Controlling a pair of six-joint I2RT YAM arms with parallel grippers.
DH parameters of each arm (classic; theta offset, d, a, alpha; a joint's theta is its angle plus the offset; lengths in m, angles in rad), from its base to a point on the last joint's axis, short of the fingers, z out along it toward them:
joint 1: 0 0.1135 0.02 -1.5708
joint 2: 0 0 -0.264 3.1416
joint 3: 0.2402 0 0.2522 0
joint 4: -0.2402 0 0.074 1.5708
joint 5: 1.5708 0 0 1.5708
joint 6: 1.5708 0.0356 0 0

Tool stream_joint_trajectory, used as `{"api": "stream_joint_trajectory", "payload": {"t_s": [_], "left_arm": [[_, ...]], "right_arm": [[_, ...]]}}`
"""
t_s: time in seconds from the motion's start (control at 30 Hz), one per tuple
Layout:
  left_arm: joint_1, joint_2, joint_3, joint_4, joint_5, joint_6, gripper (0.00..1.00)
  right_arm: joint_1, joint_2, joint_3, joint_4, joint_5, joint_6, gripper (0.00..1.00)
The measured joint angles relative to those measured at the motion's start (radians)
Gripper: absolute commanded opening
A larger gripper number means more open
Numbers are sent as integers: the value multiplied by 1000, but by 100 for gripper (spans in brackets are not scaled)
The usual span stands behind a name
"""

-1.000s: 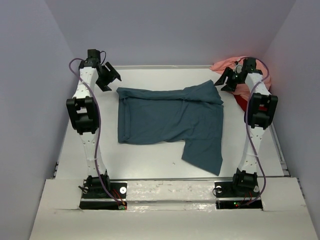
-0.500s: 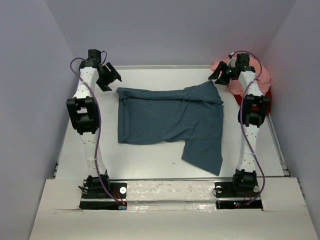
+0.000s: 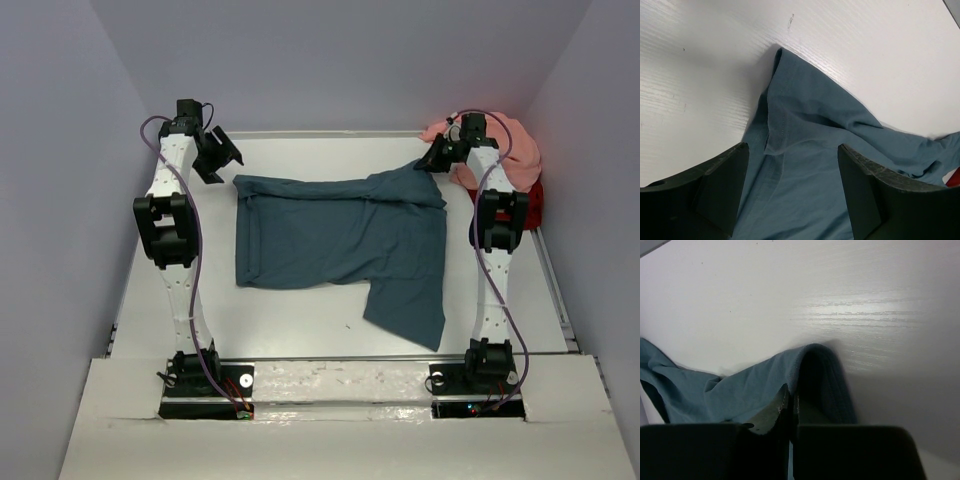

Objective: Fold and stack the t-shirts
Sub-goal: Fold the flattened tshirt in 1/3 of the way

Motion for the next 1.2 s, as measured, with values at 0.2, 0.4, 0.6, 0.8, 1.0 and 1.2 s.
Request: {"api": "stream_joint_trajectory", "payload": {"t_s": [0.2, 0.4, 0.6, 0.8, 1.0, 1.2], "left_arm": [[0, 0, 0, -2, 0, 2, 79], [0, 0, 0, -2, 2, 5, 78], [-1, -4, -22, 15, 34, 6, 74], [-14, -17, -175, 68, 72, -5, 65], [-42, -17, -230, 80, 82, -25, 65], [-56, -25, -230, 108, 57, -43, 55]], "right_arm": [[0, 0, 11, 9, 36, -6, 0], [0, 0, 11, 16, 63, -7, 0], [-3, 0, 14, 31, 84, -6, 0], [-13, 0, 28, 42, 84, -6, 0], [-14, 0, 28, 42, 84, -6, 0], [-14, 0, 28, 44, 84, -6, 0]]}}
